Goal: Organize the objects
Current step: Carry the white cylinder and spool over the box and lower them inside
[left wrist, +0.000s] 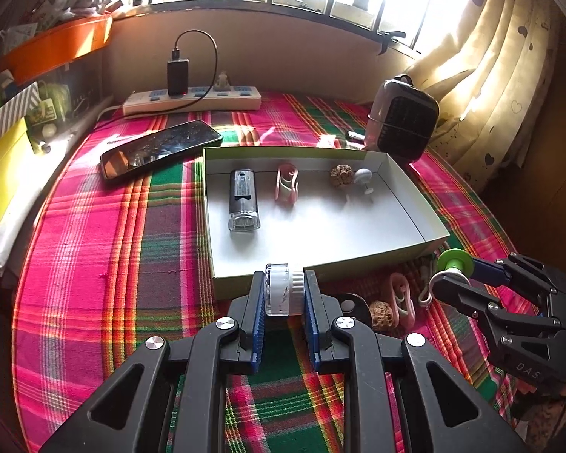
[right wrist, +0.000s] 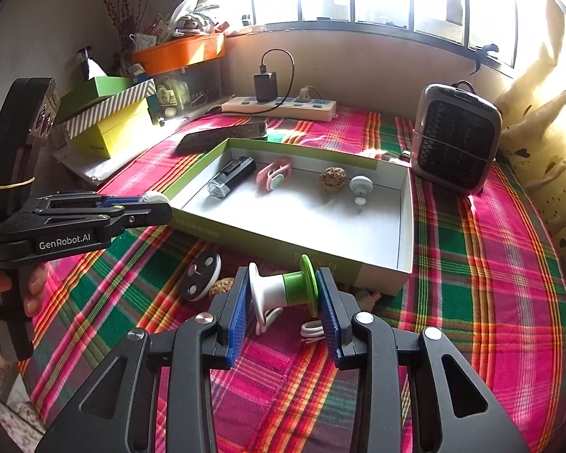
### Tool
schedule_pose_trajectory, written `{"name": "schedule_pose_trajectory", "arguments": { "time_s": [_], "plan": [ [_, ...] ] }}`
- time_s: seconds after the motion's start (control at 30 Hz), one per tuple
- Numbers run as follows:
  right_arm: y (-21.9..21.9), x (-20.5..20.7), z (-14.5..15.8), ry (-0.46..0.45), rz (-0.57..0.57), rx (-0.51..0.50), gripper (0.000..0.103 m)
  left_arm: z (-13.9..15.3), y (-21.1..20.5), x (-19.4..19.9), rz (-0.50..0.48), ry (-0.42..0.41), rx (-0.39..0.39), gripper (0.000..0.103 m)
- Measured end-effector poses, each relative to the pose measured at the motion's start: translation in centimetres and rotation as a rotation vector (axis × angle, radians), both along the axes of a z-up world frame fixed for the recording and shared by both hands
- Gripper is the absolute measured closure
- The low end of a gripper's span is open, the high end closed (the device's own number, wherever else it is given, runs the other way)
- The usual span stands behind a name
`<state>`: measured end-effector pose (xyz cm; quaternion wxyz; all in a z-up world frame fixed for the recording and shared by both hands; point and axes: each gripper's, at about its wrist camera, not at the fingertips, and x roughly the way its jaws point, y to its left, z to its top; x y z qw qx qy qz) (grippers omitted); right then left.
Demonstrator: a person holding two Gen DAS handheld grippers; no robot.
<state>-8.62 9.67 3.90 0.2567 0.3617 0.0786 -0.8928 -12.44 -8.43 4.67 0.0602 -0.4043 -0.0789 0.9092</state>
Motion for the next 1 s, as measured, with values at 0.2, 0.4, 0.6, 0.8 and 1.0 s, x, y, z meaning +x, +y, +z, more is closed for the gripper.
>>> {"name": "schedule_pose_trajectory", "arguments": {
  "time_s": [0.2,0.4,0.6,0.8,1.0],
  "plan": [
    [0.2,-1.7,0.6,0.015,-0.033,-0.002,0.067,0.2,0.5,-1.2,-0.015,-0.003,-0.001,0.086],
    [0.2,-3.9,1.0,0.036,-0.057,0.014,0.067,0.3,0.9,-2.8,-0.024,-0.008,0.006,0.086],
    [0.1,-6.9,0.6,0.038,-0.077,0.035,0.067,0.1,1.2,-4.8,-0.031,-0.014,-0.009,0.086],
    [0.0,-9.5,-0.3,0.027,-0.096,0.064,0.067,-0.6,1.5,-6.7,-0.033,-0.031,-0.015,0.086],
    [-0.4,-11.1,-1.2,0.027,-0.094,0.112,0.067,-1.4,1.6,-8.3,-0.022,-0.046,-0.033,0.086]
  ]
}}
